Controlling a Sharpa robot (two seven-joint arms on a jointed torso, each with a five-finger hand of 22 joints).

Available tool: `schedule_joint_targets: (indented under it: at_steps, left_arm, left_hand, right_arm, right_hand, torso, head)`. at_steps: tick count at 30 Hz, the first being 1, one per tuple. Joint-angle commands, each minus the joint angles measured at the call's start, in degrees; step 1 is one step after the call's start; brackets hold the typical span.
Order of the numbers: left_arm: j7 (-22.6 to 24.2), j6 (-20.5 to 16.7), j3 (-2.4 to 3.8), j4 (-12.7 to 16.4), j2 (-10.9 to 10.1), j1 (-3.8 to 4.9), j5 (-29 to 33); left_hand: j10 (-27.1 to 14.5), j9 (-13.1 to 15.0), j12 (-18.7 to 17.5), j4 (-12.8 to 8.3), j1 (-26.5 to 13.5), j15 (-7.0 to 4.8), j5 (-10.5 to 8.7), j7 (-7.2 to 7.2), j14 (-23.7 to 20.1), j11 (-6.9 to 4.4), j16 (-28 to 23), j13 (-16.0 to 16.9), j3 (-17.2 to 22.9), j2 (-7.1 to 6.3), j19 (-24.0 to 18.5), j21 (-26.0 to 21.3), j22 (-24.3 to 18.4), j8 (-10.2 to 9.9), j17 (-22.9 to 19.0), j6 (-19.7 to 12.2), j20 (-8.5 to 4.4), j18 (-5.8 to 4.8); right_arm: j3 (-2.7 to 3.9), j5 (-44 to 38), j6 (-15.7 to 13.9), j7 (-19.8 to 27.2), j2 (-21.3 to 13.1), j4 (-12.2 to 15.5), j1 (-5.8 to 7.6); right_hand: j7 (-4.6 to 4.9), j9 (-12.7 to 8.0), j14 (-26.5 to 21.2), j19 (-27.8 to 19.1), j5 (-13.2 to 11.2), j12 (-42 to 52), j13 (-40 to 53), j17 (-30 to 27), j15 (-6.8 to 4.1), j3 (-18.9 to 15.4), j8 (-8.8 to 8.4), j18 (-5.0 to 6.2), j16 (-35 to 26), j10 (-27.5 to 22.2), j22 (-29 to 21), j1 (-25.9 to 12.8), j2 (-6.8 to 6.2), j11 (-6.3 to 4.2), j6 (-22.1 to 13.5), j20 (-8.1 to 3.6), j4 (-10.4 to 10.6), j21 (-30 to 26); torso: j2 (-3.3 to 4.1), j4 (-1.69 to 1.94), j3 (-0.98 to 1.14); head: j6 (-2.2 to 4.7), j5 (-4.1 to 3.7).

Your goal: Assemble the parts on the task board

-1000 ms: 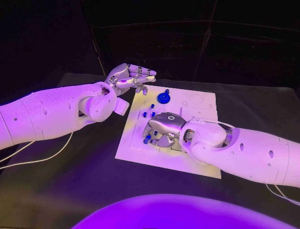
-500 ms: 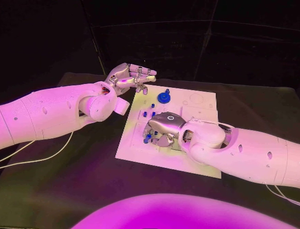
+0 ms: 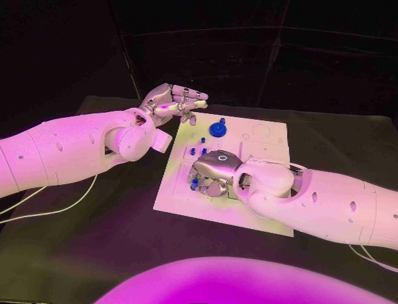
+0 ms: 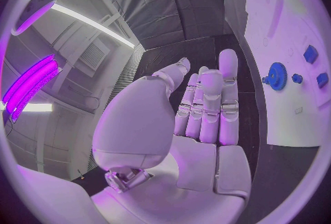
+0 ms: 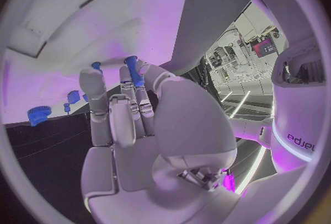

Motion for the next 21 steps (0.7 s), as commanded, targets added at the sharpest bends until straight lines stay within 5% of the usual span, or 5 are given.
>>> schedule_joint_targets:
  at_steps: [1, 11, 21]
  left_arm:
    - [0.3, 0.6, 0.05, 0.1, 0.0, 0.08, 0.2]
    - [0.3, 0.6, 0.05, 0.1, 0.0, 0.08, 0.2]
    - [0.3, 0.7, 0.05, 0.1, -0.1, 0.07, 0.2]
  left_hand:
    - [-0.4, -0.1, 0.4, 0.1, 0.0, -0.01, -0.15, 0.07, -0.2, 0.1, -0.2, 0.1, -0.4, 0.61, -0.1, -0.3, -0.1, -0.1, -0.1, -0.2, 0.39, 0.73]
    - [-0.4, -0.1, 0.4, 0.1, 0.0, -0.01, -0.15, 0.07, -0.2, 0.1, -0.2, 0.1, -0.4, 0.61, -0.1, -0.3, -0.1, -0.1, -0.1, -0.2, 0.39, 0.73]
    - [-0.5, -0.1, 0.5, 0.1, 0.0, 0.0, -0.15, 0.08, -0.3, 0.11, -0.2, 0.1, -0.5, 0.68, -0.1, -0.4, -0.2, 0.0, -0.3, -0.2, 0.4, 0.74]
  right_arm:
    - [-0.16, -0.8, -0.4, -0.2, 0.1, 0.0, -0.02]
    - [-0.28, 0.0, -4.4, 0.9, -0.1, 0.5, -0.09]
    - [-0.26, 2.8, -13.3, 3.0, -4.4, 3.9, -0.32]
  right_hand:
    - [0.12, -0.1, 2.7, -0.9, 0.3, -1.1, -0.2, -0.4, 0.75, -0.7, -0.12, 0.05, -0.5, -2.7, -1.0, -1.1, -0.63, 0.59, -2.4, 0.45, 0.3, -0.8]
    - [-0.14, 0.0, 2.4, -1.4, 0.4, -0.9, 0.0, -1.0, 0.95, -3.2, -0.09, 0.33, -0.8, -6.2, -2.3, -1.7, -1.12, 0.76, -6.4, 0.88, 0.5, -1.7]
    - [-0.26, 0.0, 2.2, -1.9, 1.2, 0.2, 0.1, -1.7, 0.99, -5.5, -0.04, 0.51, -1.2, -8.2, -3.7, -1.4, -0.97, 0.82, -8.6, 0.89, 0.5, -2.6]
  torso:
    - [-0.01, 0.0, 0.02]
    - [-0.02, -0.03, 0.02]
    - [-0.18, -0.18, 0.04]
  head:
    - [0.04, -0.02]
    - [0.11, -0.03]
    - [0.68, -0.44]
